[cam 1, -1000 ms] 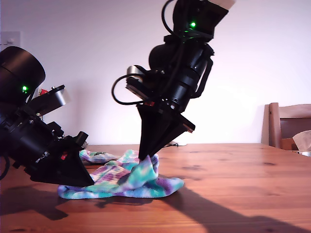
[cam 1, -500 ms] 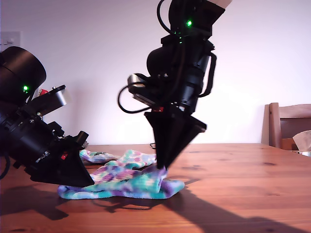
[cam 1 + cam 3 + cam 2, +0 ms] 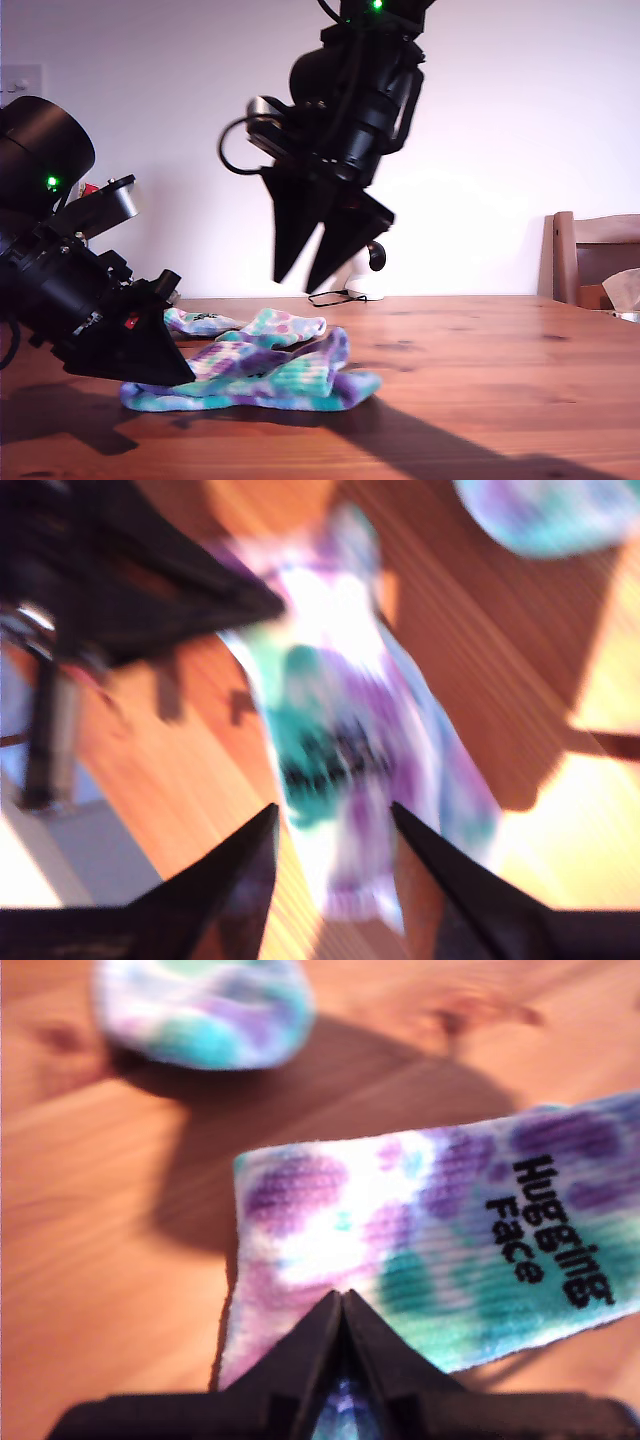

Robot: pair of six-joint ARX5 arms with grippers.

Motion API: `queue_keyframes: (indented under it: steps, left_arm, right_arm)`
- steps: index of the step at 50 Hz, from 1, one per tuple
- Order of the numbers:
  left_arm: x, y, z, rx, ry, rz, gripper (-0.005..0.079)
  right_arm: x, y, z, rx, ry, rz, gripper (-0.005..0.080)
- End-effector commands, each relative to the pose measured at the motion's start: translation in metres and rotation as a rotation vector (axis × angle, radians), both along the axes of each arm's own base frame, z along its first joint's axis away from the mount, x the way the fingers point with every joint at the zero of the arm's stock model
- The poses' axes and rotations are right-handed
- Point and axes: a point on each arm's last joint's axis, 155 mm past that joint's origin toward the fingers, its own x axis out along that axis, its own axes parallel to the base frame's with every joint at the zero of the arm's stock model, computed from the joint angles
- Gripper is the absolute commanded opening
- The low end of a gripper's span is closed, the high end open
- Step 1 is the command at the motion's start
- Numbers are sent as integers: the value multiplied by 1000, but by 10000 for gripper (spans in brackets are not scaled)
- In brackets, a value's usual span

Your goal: Fold the socks in front of you. After folding them, place them to the right side.

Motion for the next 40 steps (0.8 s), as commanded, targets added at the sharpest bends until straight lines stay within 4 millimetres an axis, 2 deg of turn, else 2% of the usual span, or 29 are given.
queue_keyframes:
  steps: [1,5,13,15,19,26,35,40]
  left_arm:
    - [-14,0,-13,8,37,-32,-21]
    - [-13,-3,-10,1,28,-45,-21]
    - [-7,-10,-1,-21,4,-66,-21]
    - [-6,-11,2,-28,1,-71,-21]
    - [-4,-15,7,-43,-3,-84,-21]
    - [-2,-19,11,-56,-9,-94,-21]
    - [-5,-20,11,-61,3,-104,-21]
    - [-3,-19,12,-62,-3,-101,-21]
  right_arm:
    - [-4,9,-10,1,6,27,273]
    - [-5,15,-12,12,1,36,247]
    - [-8,18,-27,7,38,45,182]
    - [-9,18,-30,4,45,45,145]
    - [-9,20,-36,3,44,55,-19]
    - [-8,23,-40,6,40,66,-13]
    - [-9,24,-59,-7,72,67,-13]
    - [-12,29,-62,12,90,73,-13]
